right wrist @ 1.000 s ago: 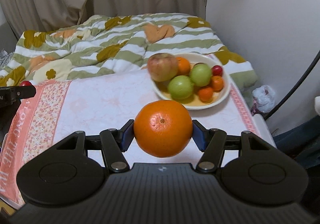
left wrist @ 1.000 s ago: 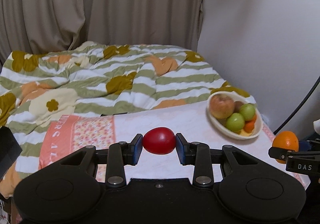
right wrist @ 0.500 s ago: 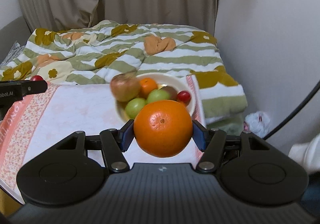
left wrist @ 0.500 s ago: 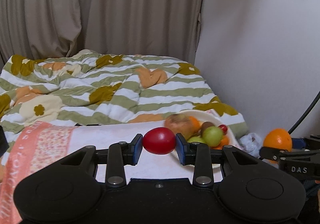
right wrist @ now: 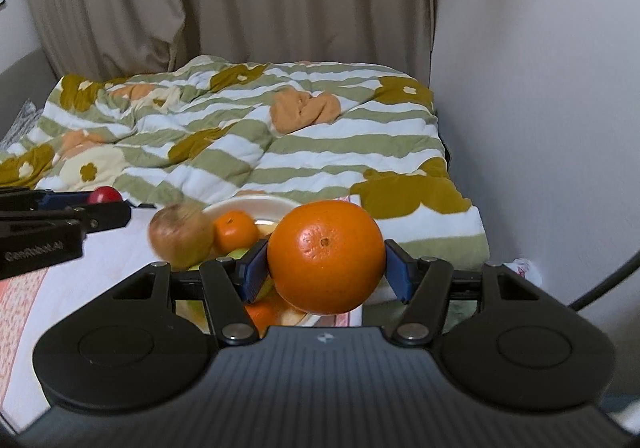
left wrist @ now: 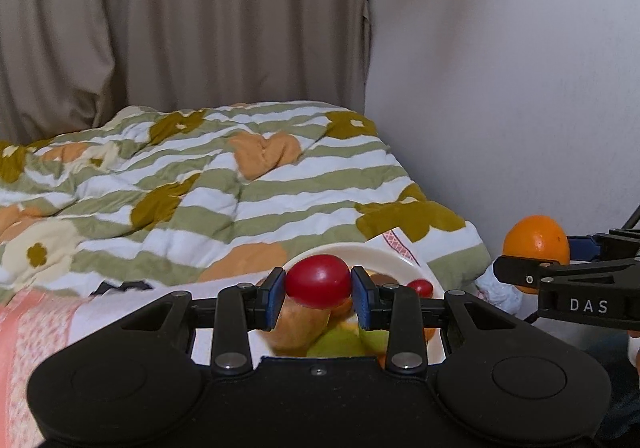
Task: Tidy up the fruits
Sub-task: 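Carry the tomato into the bowl and open the left tool while the right carries the orange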
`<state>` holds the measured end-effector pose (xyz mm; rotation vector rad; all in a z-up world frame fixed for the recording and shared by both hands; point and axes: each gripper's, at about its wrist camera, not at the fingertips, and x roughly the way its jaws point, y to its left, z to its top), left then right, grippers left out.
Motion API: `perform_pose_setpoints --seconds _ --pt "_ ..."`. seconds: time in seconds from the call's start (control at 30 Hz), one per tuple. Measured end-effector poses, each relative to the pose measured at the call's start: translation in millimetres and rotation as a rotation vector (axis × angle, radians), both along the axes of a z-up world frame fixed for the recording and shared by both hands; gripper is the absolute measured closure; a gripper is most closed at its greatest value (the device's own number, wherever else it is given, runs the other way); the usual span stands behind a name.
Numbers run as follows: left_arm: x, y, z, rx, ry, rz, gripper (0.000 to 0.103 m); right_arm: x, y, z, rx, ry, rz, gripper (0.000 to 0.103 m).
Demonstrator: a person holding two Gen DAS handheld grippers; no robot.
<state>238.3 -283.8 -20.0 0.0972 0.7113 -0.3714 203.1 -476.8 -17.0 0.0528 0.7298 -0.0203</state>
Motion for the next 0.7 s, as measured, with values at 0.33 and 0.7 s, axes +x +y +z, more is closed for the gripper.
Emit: perform_pose_setpoints --seconds 0.33,0.7 --pt "73 -41 -33 0.051 0.090 -0.088 0.064 51 -20 -31 0.035 0.063 -0.040 0.027" --pt "113 -69 -71 0.095 0.196 -0.138 0.063 81 -37 -55 0.041 0.104 -0.085 0.027"
